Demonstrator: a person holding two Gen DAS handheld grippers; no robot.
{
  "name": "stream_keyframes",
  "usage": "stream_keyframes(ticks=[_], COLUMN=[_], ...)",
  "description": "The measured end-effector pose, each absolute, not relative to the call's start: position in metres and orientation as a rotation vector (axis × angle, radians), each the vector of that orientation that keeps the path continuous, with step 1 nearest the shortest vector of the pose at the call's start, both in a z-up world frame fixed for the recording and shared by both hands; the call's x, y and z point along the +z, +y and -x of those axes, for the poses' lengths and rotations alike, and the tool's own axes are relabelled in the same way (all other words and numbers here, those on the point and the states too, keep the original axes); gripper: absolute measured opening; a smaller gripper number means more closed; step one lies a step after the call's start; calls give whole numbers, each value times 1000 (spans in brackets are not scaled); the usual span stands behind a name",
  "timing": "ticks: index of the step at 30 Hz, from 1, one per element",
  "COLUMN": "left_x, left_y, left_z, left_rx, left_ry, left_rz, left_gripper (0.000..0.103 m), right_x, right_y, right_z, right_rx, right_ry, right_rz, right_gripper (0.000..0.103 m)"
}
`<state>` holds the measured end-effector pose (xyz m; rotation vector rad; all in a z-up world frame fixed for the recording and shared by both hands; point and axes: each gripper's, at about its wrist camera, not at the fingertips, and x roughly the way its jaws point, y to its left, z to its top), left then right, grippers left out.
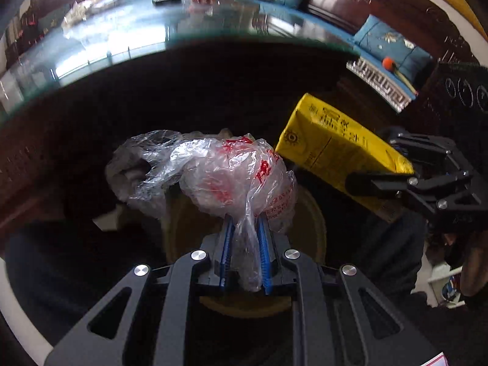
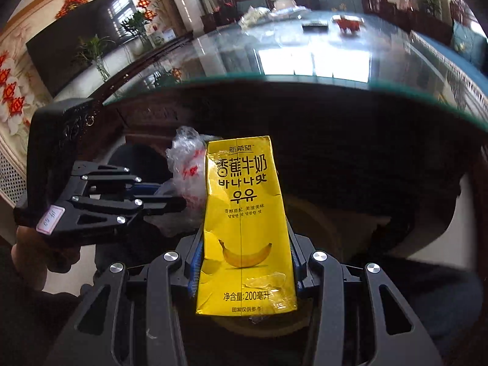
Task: Collect trash
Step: 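Carry both items over the wastebasket and open both grippers to drop them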
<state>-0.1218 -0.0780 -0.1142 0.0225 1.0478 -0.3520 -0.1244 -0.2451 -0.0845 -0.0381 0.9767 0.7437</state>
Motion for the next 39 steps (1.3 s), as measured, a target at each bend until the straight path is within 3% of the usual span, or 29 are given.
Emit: stream_keyframes(ticks=[4, 8, 10, 11, 12, 31, 32, 33, 35, 39], left_x=[-148, -176, -185, -187, -187, -188, -188, -189, -190, -191], left_y=[-82, -86, -90, -91, -92, -79, -80, -80, -80, -80], left_z=[126, 120, 117, 115, 116, 105, 104, 104, 103, 103], left_rx=[-367, -384, -395, -387, -372, -293, -296, -295, -294, -292], left_ry=[1130, 1198, 1223, 1222, 1211, 1230, 1233, 1233, 1234, 1238], left_rz=[-16, 4, 7, 2, -6, -48, -49, -50, -53, -59], left_gripper=[17, 30, 59, 83, 86, 86, 86, 86, 86, 86], right_x=[-107, -119, -120, -121, -122, -133, -133, -133, -133, -133], right_y=[-248, -251, -251, -252, -252, -243, -242, -240, -240, -240], right_z=[131, 130, 128, 127, 126, 119, 118, 118, 119, 120], right_rx=[715, 702, 692, 689, 686, 715, 726, 734, 720, 723], right_ry=[1028, 1065, 1071, 1077, 1082, 1098, 1101, 1107, 1107, 1107], right_rz=[38, 24, 25, 25, 24, 37, 38, 39, 33, 32], right_gripper=[43, 43, 43, 43, 43, 44, 46, 65, 92, 91])
